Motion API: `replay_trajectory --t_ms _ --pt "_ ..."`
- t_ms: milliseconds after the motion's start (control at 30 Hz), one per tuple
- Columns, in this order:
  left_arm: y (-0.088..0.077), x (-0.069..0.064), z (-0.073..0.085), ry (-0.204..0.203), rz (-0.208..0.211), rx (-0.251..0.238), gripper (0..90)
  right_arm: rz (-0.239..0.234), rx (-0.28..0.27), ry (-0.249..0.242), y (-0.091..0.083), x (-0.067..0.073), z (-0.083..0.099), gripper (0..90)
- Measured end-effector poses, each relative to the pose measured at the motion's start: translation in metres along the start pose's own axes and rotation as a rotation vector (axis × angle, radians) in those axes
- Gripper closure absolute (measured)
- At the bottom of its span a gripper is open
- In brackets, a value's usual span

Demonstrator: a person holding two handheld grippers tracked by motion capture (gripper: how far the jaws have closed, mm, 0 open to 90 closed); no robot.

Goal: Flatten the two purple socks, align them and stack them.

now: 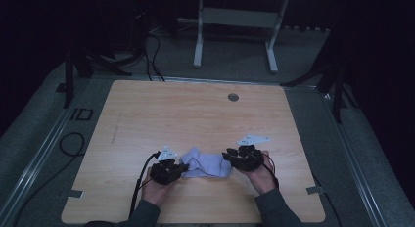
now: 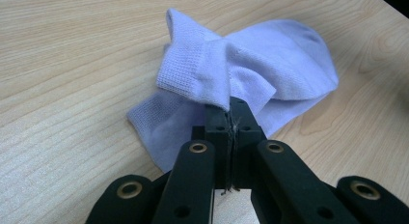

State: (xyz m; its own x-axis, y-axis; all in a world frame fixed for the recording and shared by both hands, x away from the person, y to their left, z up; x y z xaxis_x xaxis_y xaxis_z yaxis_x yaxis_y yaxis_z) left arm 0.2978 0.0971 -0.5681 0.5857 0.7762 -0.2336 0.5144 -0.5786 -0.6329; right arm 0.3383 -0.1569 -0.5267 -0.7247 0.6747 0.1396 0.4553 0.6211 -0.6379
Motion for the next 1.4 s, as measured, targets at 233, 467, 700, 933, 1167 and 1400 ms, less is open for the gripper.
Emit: replay_trajectory --t_ms 233,467,700,933,1167,1400 --pt "0.000 0.000 0.001 -0.004 0.000 0.004 88.6 0.025 0.083 0.008 0.012 -0.004 0.024 74.3" --pt "-0.001 0.001 0.002 -0.005 0.000 0.008 88.6 0.052 0.181 -0.011 0.027 0.000 0.037 85.7" --pt "-0.003 0.002 0.004 -0.022 0.004 0.019 88.5 0.039 0.167 0.007 0.027 -0.002 0.039 86.4" --pt "-0.008 0.008 0.006 -0.041 -0.002 0.040 88.3 0.043 0.155 0.013 0.027 -0.002 0.040 87.4" --pt "-0.008 0.012 0.010 -0.054 -0.018 0.077 88.1 0.035 0.146 0.025 0.027 -0.002 0.041 87.4" --pt "-0.006 0.012 0.013 -0.044 -0.042 0.124 88.0 0.029 0.142 0.028 0.027 -0.003 0.042 87.3"
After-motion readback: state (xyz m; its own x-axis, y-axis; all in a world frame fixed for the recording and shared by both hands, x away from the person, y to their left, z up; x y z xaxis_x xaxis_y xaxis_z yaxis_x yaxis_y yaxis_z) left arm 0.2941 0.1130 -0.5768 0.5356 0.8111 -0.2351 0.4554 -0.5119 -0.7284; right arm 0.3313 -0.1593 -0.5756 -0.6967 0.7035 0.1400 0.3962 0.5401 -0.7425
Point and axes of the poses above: each handheld gripper's, and its own axes: y roughly forward along the jaws, z roughly out of its underside, x roughly to its left, the point moved 3 cm from there along y, roughly forward along the jaws, and after that the axes turned 2 degrees about -z, right-handed, at the moved point
